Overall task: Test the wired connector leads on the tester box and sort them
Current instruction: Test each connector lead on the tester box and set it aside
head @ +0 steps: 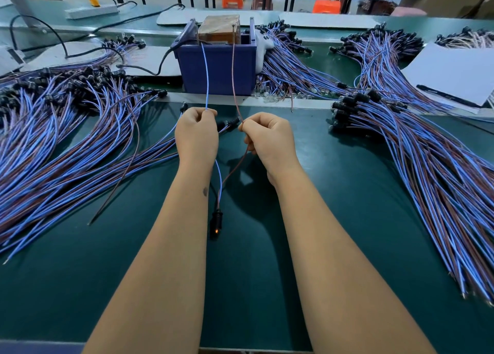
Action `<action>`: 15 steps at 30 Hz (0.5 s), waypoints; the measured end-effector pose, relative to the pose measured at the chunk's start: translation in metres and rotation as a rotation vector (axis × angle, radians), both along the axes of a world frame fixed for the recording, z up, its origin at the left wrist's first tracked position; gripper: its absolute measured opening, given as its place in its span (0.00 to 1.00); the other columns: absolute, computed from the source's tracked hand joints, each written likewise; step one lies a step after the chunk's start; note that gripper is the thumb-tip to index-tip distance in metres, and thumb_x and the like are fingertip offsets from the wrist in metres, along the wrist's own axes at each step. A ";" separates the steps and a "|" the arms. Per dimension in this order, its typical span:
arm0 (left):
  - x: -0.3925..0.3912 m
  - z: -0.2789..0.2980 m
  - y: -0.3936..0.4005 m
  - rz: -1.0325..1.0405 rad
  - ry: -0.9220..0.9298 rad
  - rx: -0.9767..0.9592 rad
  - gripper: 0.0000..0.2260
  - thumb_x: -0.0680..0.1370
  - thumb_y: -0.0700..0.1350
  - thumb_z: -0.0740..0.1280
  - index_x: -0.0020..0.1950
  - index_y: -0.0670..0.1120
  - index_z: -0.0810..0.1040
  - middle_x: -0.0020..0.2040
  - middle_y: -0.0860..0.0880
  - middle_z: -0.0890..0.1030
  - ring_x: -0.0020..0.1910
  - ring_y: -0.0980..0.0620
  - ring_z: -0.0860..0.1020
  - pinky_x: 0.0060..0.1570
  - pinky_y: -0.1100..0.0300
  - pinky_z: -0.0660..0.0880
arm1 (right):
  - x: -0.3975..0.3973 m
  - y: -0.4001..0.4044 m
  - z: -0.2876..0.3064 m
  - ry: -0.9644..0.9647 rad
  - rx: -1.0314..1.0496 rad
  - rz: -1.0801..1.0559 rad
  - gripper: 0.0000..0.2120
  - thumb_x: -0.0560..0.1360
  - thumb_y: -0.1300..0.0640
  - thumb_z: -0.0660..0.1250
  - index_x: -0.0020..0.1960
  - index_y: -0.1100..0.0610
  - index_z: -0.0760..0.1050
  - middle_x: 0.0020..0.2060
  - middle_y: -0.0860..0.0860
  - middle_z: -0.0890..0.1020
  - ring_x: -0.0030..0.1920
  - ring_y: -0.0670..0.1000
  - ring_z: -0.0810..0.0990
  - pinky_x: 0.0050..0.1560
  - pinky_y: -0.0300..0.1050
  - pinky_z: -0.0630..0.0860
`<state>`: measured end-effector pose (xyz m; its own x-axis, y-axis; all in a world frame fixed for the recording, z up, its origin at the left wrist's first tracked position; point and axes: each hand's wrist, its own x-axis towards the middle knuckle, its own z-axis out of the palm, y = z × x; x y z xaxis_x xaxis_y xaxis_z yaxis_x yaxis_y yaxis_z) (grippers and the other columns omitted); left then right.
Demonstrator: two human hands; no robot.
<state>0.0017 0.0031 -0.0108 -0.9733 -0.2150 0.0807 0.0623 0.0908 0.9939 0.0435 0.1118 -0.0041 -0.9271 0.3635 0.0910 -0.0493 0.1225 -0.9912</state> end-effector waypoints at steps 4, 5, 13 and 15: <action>-0.002 0.000 -0.001 0.016 -0.018 0.074 0.09 0.78 0.42 0.57 0.43 0.49 0.76 0.30 0.53 0.70 0.29 0.53 0.66 0.32 0.56 0.65 | 0.000 0.000 0.000 0.003 0.005 0.006 0.09 0.71 0.63 0.66 0.33 0.56 0.77 0.24 0.47 0.73 0.28 0.46 0.70 0.32 0.39 0.69; -0.002 0.001 -0.001 0.024 -0.025 0.103 0.09 0.78 0.42 0.57 0.43 0.49 0.75 0.30 0.53 0.70 0.28 0.53 0.65 0.31 0.57 0.64 | 0.000 0.000 0.000 0.006 0.007 0.008 0.09 0.71 0.63 0.66 0.33 0.55 0.77 0.23 0.47 0.73 0.28 0.46 0.70 0.32 0.39 0.69; -0.004 0.003 -0.003 0.067 -0.044 0.216 0.09 0.78 0.40 0.57 0.39 0.49 0.71 0.26 0.55 0.68 0.23 0.57 0.63 0.27 0.61 0.61 | -0.002 0.000 -0.001 0.010 0.003 0.013 0.09 0.71 0.63 0.66 0.32 0.55 0.76 0.23 0.47 0.73 0.29 0.47 0.70 0.32 0.39 0.68; -0.005 0.003 -0.004 0.074 -0.047 0.225 0.09 0.78 0.39 0.57 0.38 0.49 0.70 0.27 0.54 0.68 0.24 0.56 0.63 0.27 0.60 0.61 | -0.001 0.001 -0.002 0.014 -0.001 0.015 0.09 0.71 0.63 0.66 0.32 0.55 0.77 0.24 0.47 0.73 0.29 0.47 0.70 0.32 0.39 0.69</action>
